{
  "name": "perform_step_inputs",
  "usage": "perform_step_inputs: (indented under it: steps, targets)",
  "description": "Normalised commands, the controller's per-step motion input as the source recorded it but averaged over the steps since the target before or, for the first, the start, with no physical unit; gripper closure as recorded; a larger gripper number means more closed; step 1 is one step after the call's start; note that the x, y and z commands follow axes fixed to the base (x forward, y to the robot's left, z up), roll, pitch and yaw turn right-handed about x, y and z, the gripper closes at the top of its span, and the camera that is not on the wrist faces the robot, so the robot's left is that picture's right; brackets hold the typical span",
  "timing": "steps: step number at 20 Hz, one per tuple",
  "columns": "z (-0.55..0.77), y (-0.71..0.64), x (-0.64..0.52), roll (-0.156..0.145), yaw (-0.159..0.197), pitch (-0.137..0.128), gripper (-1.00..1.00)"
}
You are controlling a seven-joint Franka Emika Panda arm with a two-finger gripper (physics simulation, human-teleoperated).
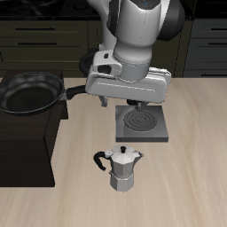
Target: Place the moka pot on the stove and turn on the stove
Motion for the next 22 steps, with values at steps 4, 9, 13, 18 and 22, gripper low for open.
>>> perform_step_inputs:
  steps: [4,9,13,18,22]
  targets:
    - [-0.16,0.12,0.04,0.014,-0.008,-0.001,-1.0]
    - [-0.21,0.05,0.06,0.003,0.02,0.013,-1.0]
    - [-0.27,0.02,0.04,0.005,0.022,0.03,-1.0]
    - [-0.2,-0.09,0.01,-0.014,-0.013,0.019,-1.0]
    - [-0.15,-0.12,0.04,-0.01,0.003,0.018,-1.0]
